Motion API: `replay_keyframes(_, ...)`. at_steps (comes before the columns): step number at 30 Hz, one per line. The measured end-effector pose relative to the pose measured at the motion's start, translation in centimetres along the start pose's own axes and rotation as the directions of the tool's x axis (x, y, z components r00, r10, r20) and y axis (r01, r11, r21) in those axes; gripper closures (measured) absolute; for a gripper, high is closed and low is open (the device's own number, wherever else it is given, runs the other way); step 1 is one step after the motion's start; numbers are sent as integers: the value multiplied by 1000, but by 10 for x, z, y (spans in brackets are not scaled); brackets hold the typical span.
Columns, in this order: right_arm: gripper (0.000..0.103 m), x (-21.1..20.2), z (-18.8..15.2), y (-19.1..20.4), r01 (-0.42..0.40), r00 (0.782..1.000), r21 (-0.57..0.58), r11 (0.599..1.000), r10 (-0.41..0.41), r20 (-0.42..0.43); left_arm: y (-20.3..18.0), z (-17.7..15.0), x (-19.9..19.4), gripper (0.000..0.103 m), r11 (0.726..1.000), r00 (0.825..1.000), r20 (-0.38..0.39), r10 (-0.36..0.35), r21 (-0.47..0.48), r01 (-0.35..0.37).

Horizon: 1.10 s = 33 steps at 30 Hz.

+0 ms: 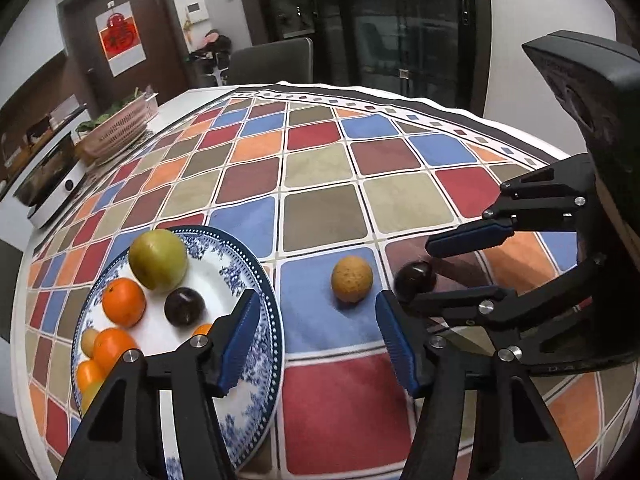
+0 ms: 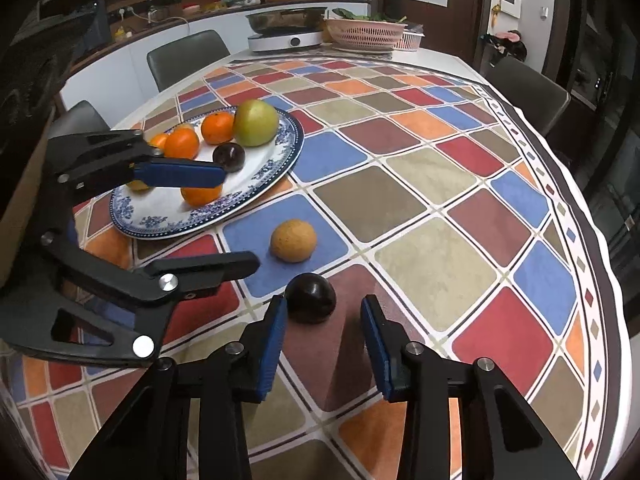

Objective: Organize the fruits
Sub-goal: 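Grasp the brown fruit with left tool while right tool grasps the dark plum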

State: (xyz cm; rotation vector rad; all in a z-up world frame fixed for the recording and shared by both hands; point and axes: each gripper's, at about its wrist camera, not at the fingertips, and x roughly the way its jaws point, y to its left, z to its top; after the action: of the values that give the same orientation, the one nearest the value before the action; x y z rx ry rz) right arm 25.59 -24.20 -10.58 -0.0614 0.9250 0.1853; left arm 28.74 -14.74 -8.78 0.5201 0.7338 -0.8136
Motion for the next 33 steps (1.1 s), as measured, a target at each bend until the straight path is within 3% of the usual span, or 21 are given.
replay_keyframes(3, 64, 2, 2, 0, -12, 1000, 0, 1000, 12, 3, 1, 2, 4, 46, 1000, 1000, -2, -17, 4, 17)
replay_keyframes(7, 76, 5, 2, -1, -27, 1000, 3, 1000, 27, 5, 1, 5, 9, 46, 999, 999, -11, -32, 8, 32)
replay_keyframes(12, 76, 1, 1, -12, -9, 1000, 45, 999, 8, 17, -3, 10, 18, 48, 999, 999, -25, -45, -6, 44)
replay_keyframes(22, 76, -5, -2, -23, 0, 1000, 98, 995, -2, 28, -9, 14, 32, 77, 996, 995, -73, -68, -55, 64)
replay_keyframes(33, 76, -19, 1, -18, -20, 998, 99, 995, 14, 61, -4, 5, 4, 77, 972, 997, -40, -64, -230, 53)
